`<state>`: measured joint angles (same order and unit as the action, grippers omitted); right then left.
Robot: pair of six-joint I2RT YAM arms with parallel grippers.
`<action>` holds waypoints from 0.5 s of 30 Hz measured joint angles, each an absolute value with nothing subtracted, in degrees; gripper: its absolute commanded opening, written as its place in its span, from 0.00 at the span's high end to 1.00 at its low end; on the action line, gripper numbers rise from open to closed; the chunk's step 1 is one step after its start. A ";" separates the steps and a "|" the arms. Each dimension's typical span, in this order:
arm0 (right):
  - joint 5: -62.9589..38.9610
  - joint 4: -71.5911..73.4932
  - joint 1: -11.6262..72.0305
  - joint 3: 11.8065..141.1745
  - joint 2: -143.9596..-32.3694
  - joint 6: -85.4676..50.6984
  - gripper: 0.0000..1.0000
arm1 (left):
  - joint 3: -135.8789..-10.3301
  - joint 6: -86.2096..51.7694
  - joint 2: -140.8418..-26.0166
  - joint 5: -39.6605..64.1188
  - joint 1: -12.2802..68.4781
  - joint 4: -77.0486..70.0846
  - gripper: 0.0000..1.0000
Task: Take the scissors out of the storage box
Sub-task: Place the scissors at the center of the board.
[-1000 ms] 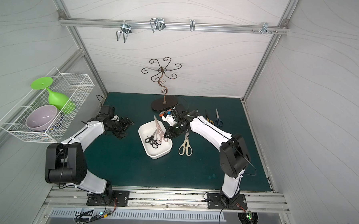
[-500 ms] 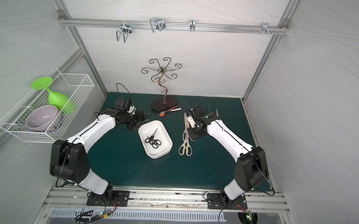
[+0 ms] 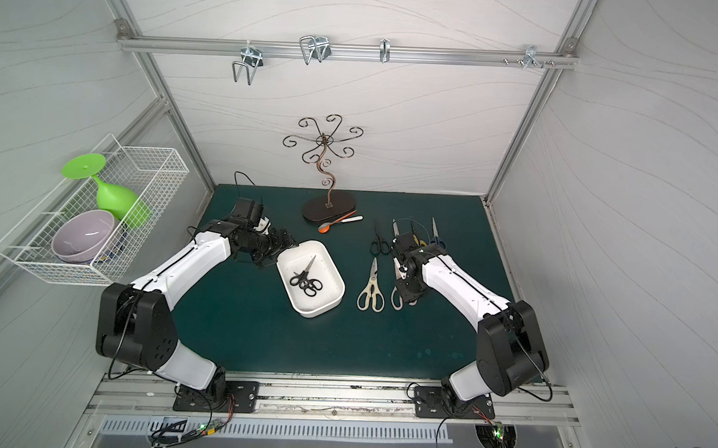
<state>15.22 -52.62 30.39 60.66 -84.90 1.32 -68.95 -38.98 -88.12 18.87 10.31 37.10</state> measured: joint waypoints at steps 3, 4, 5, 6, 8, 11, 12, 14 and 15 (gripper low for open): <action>15.44 -51.99 30.39 59.81 -84.95 1.32 1.00 | -68.86 -38.98 -87.77 18.68 10.31 37.04 0.10; 15.42 -51.31 30.39 59.61 -84.95 1.32 1.00 | -68.82 -38.98 -87.77 18.72 10.31 37.04 0.10; 15.40 -50.68 30.39 59.46 -85.03 1.34 1.00 | -68.71 -38.98 -87.77 18.72 10.31 37.01 0.10; 15.38 -50.06 30.39 59.24 -85.12 1.34 1.00 | -68.60 -38.98 -87.77 18.74 10.31 37.06 0.09; 15.25 -49.43 30.39 59.09 -85.95 1.34 1.00 | -68.36 -38.98 -87.77 18.76 10.28 37.04 0.09; 15.22 -49.04 30.39 59.09 -88.29 1.37 1.00 | -67.64 -39.05 -87.66 18.87 9.82 36.86 0.09; 15.22 -48.95 30.39 59.09 -89.14 1.37 1.00 | -67.18 -39.18 -87.53 19.09 9.63 36.64 0.09; 15.22 -48.97 30.39 59.11 -90.96 1.37 1.00 | -66.06 -39.44 -87.33 19.55 8.86 36.40 0.09; 15.25 -48.95 30.39 59.16 -91.68 1.37 1.00 | -65.63 -39.51 -87.24 19.68 8.43 36.34 0.09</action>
